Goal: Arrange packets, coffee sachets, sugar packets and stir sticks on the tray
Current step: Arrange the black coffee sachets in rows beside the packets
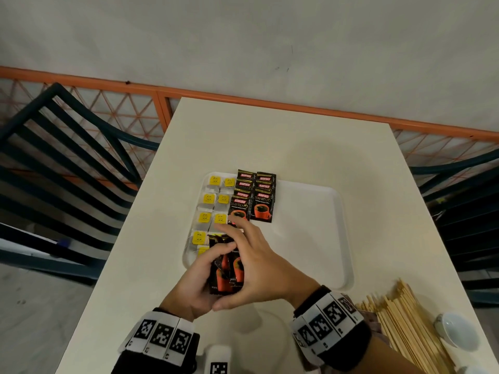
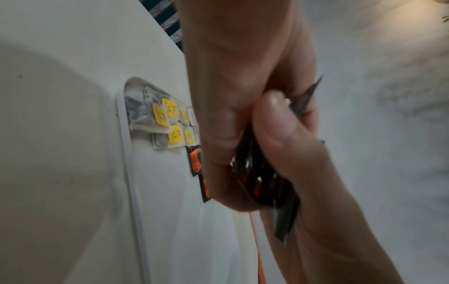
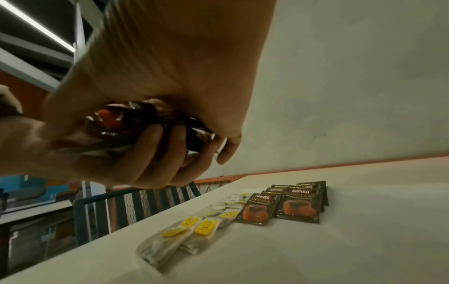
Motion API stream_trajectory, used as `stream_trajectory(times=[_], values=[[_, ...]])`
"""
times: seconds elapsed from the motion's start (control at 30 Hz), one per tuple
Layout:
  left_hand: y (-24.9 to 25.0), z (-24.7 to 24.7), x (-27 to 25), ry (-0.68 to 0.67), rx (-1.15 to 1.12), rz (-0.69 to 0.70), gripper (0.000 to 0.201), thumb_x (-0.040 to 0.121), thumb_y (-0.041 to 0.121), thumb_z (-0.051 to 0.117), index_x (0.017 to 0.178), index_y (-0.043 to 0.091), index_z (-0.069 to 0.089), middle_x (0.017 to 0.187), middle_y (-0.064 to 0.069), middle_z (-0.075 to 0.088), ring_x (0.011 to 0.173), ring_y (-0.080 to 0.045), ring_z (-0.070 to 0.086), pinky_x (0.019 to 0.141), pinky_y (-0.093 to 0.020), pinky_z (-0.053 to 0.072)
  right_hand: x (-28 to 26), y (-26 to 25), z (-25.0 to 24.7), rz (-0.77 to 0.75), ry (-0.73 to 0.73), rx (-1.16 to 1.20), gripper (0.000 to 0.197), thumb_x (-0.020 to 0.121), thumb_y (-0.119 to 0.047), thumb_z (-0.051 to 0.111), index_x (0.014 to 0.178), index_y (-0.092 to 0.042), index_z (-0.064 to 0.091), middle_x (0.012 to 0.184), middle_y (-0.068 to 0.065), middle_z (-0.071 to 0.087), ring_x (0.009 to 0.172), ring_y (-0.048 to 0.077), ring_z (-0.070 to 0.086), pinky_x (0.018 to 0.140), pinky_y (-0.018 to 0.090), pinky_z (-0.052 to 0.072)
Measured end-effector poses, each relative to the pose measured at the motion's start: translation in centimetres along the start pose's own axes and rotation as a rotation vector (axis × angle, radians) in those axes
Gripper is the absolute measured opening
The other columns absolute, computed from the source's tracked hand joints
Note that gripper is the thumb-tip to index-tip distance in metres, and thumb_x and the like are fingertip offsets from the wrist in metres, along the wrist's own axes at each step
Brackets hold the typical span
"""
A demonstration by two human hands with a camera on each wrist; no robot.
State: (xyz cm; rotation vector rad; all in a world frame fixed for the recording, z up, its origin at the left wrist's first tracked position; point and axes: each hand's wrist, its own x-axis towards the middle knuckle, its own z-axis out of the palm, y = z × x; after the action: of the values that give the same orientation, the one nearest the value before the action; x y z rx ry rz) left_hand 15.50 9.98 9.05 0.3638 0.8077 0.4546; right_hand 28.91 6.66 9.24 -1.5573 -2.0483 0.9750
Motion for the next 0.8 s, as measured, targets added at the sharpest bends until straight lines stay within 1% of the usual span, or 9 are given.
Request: stream_trajectory(times=[0.07,0.13,0.23,0.33,0.4,0.53,0.6,0.73,0.8], values=[[0.0,0.2,0.2,-0.058,-0.019,0.032,0.022,0.064,0.024,0.072,0.083,0.012,0.075,0.084,-0.013,0.071,0.077,-0.023,0.071,0.066,-0.034,0.056,0.2,0.5,-0.1,0.029,0.031,0.033,0.107,0.058,-0.047,0.083,0.141,-0.035,0.016,0.139,-0.013,0.015,0.13,0.004,0.014,0.113,0.035,0.029],[-0.2,-0.3,0.4,-0.109,-0.037,0.023,0.048,0.041,0.023,0.087,0.086,0.01,0.075,0.087,-0.015,0.071,0.079,-0.024,0.071,0.065,-0.034,0.058,0.2,0.7,-0.1,0.073,0.055,0.108,0.099,0.06,-0.043,0.083,0.138,-0.031,0.023,0.132,-0.014,0.02,0.127,0.006,0.025,0.109,0.035,0.037],[-0.5,-1.0,0.7,-0.135,-0.018,-0.024,0.055,0.03,0.016,0.087,0.083,0.007,0.074,0.081,-0.015,0.07,0.072,-0.024,0.07,0.06,-0.034,0.057,0.0,0.6,-0.1,0.063,0.065,0.161,0.094,0.063,-0.033,0.083,0.136,-0.031,0.024,0.133,-0.016,0.017,0.129,0.008,0.026,0.107,0.035,0.04],[-0.4,-0.8,0.5,-0.111,0.062,-0.073,0.027,0.045,0.008,0.071,0.072,0.004,0.071,0.067,-0.013,0.067,0.059,-0.02,0.067,0.05,-0.027,0.054,-0.2,0.2,-0.1,0.007,-0.019,0.09,0.099,0.063,-0.032,0.082,0.138,-0.043,0.019,0.145,-0.016,0.01,0.137,0.011,0.014,0.111,0.035,0.03],[-0.2,-0.9,0.4,-0.089,0.077,-0.056,0.02,0.052,0.004,0.061,0.068,0.005,0.071,0.066,-0.013,0.067,0.058,-0.02,0.067,0.049,-0.025,0.053,-0.2,0.0,-0.2,-0.012,-0.057,0.037,0.095,0.062,-0.037,0.082,0.137,-0.043,0.024,0.143,-0.015,0.014,0.135,0.01,0.015,0.11,0.031,0.027],[-0.2,-1.4,0.8,-0.08,0.07,-0.014,0.052,0.022,0.012,0.083,0.074,0.008,0.075,0.073,-0.014,0.07,0.066,-0.023,0.07,0.054,-0.03,0.056,-0.2,-0.5,0.1,-0.01,-0.043,0.031,0.074,0.063,-0.036,0.082,0.124,-0.027,0.041,0.125,-0.015,0.021,0.123,0.009,0.023,0.103,0.028,0.038],[-0.4,-1.7,1.0,-0.077,0.093,-0.02,0.052,0.022,0.011,0.084,0.072,0.007,0.075,0.071,-0.015,0.069,0.065,-0.023,0.07,0.052,-0.029,0.056,-0.2,-0.4,0.3,-0.025,-0.03,0.03,0.069,0.063,-0.034,0.082,0.119,-0.024,0.044,0.124,-0.013,0.024,0.122,0.009,0.025,0.102,0.028,0.039],[-0.9,-2.3,1.3,-0.083,0.087,-0.019,0.044,0.039,0.008,0.073,0.083,0.003,0.067,0.074,-0.017,0.066,0.066,-0.024,0.068,0.054,-0.03,0.055,-0.2,0.1,0.3,-0.054,-0.068,0.047,0.094,0.059,-0.042,0.084,0.136,-0.03,0.03,0.143,-0.011,0.024,0.135,0.002,0.016,0.115,0.031,0.024],[-0.8,-2.4,1.3,-0.062,0.117,0.01,0.041,0.046,0.008,0.068,0.087,0.003,0.065,0.075,-0.017,0.066,0.065,-0.023,0.066,0.054,-0.03,0.054,-0.2,0.5,0.6,-0.039,-0.029,0.095,0.105,0.057,-0.046,0.084,0.138,-0.043,0.017,0.148,-0.015,0.015,0.14,0.004,0.005,0.118,0.034,0.016]])
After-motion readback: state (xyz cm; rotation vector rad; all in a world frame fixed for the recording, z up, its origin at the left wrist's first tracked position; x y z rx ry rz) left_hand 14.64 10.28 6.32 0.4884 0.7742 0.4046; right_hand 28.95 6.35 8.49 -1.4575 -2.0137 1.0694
